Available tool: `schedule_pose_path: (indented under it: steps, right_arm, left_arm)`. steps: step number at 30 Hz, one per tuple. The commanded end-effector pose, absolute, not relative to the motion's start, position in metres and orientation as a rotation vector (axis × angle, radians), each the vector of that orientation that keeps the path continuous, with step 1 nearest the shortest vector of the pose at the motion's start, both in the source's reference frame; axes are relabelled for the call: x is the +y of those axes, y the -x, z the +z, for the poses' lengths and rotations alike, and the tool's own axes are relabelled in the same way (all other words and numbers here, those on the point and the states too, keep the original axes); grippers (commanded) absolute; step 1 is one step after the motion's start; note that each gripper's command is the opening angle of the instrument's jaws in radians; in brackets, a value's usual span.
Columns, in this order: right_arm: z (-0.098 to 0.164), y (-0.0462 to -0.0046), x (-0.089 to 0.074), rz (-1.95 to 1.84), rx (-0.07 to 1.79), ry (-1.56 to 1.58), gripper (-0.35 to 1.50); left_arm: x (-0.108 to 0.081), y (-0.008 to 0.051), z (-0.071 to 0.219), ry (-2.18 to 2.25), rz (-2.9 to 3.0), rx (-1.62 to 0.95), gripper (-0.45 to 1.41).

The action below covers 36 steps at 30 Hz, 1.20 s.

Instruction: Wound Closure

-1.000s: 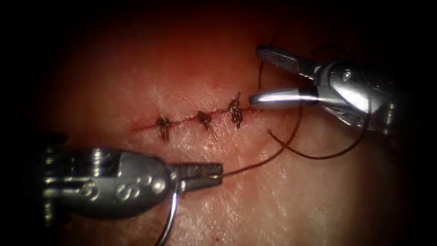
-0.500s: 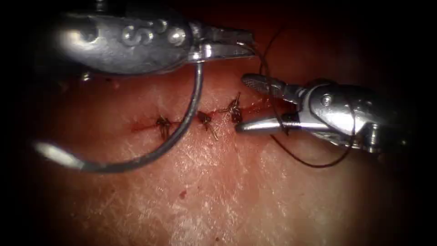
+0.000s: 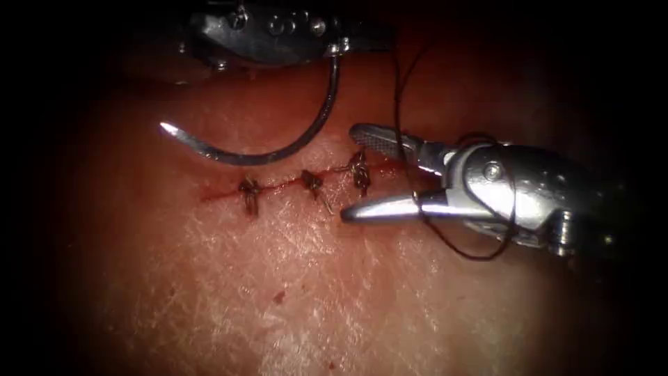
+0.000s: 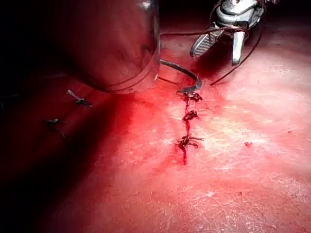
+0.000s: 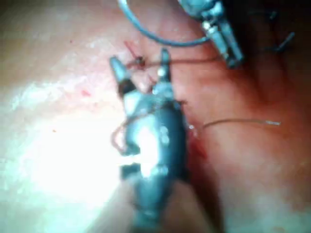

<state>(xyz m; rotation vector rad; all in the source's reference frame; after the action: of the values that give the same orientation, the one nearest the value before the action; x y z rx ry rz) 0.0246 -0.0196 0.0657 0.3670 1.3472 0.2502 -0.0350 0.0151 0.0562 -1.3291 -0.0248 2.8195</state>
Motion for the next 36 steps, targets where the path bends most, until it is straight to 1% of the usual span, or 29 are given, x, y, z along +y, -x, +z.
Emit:
schedule_pose_path:
  steps: [1, 12, 14, 18, 28, 34, 36]
  right_arm:
    - [0.066, -0.0254, -0.020, 0.245, 1.363, -0.373, 1.08]
    - [0.065, -0.0252, -0.019, 0.308, 1.485, -0.318, 1.04]
    - [0.065, -0.0248, -0.018, 0.334, 1.490, -0.293, 0.99]
    - [0.066, -0.0234, -0.017, 0.437, 1.497, -0.233, 0.98]
    - [0.068, -0.0218, -0.016, 0.786, 1.410, -0.206, 0.96]
    - [0.070, -0.0213, -0.016, 0.944, 1.293, -0.218, 0.98]
    - [0.072, -0.0212, -0.016, 1.003, 1.249, -0.222, 1.01]
  left_arm:
    - [0.015, 0.0357, 0.057, 1.339, 2.826, -0.031, -0.45]
    - [0.012, 0.0370, 0.059, 1.371, 2.831, -0.057, -0.45]
    - [0.011, 0.0371, 0.059, 1.377, 2.825, -0.066, -0.45]
    - [0.008, 0.0366, 0.059, 1.382, 2.829, -0.074, -0.45]
    - [0.005, 0.0375, 0.057, 1.376, 2.842, -0.092, -0.45]
    - [0.003, 0.0388, 0.056, 1.383, 2.850, -0.113, -0.45]
    - [0.003, 0.0393, 0.055, 1.388, 2.850, -0.115, -0.45]
